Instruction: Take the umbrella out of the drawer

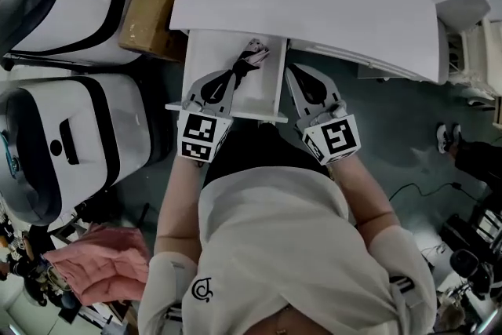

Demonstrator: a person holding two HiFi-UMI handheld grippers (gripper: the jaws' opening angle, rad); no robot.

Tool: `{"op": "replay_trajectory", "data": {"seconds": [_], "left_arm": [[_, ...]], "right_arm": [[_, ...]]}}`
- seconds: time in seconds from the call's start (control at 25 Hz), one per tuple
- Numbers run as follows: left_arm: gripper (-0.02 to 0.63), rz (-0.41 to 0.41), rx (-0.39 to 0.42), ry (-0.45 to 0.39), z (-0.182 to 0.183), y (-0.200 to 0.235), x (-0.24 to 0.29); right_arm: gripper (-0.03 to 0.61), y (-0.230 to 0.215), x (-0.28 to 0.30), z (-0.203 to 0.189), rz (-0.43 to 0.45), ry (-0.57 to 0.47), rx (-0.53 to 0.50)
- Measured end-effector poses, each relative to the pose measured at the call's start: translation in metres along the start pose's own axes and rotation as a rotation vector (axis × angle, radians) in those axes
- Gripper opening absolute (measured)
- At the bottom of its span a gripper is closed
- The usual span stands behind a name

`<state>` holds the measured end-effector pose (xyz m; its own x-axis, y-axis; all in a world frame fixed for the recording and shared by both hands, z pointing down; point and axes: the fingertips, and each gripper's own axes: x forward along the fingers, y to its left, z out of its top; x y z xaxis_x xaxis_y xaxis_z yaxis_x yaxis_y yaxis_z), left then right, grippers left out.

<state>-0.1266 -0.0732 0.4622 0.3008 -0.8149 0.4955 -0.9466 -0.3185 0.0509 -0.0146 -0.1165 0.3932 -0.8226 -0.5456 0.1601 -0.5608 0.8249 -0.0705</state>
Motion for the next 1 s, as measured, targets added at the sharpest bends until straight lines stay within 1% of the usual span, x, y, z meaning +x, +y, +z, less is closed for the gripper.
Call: {"op": "replay_trajectory", "data": {"seconds": [0.16,0.32,0.4,0.48,0.56,0.6,0.68,0.72,0.84,0.96,1.0], "left_arm": [[0.014,-0.087,-0.008,0.136,-0.032,0.002,0.043],[0.017,-0.139,-0.001,0.226,-0.057,0.011,0.079],[0.03,-0.164,-0.005,0.274,-0.07,0.016,0.097],[0.066,-0.199,0.01,0.324,-0.084,0.017,0.112],[0.101,-0.245,0.042,0.378,-0.1,0.017,0.123],[0.107,-0.269,0.057,0.405,-0.109,0.016,0.129],[0.142,-0.311,0.07,0.457,-0.129,0.015,0.138],[0.173,-0.327,0.07,0.481,-0.139,0.015,0.144],[0.251,-0.341,0.075,0.549,-0.166,0.018,0.161],[0.299,-0.338,0.077,0.583,-0.183,0.023,0.178],[0.304,-0.344,0.072,0.589,-0.187,0.022,0.183]], "right_arm": [[0.006,-0.021,0.008,-0.015,-0.061,0.033,0.045],[0.006,-0.04,0.015,-0.028,-0.126,0.064,0.093],[0.006,-0.052,0.019,-0.034,-0.17,0.077,0.118],[0.006,-0.062,0.022,-0.042,-0.223,0.085,0.161],[0.006,-0.068,0.025,-0.051,-0.266,0.088,0.199],[0.006,-0.07,0.027,-0.054,-0.28,0.091,0.207],[0.006,-0.072,0.032,-0.061,-0.299,0.102,0.214],[0.006,-0.074,0.034,-0.065,-0.306,0.108,0.218],[0.006,-0.079,0.041,-0.075,-0.324,0.117,0.227],[0.006,-0.084,0.049,-0.081,-0.339,0.117,0.22],[0.006,-0.084,0.051,-0.084,-0.342,0.118,0.218]]}}
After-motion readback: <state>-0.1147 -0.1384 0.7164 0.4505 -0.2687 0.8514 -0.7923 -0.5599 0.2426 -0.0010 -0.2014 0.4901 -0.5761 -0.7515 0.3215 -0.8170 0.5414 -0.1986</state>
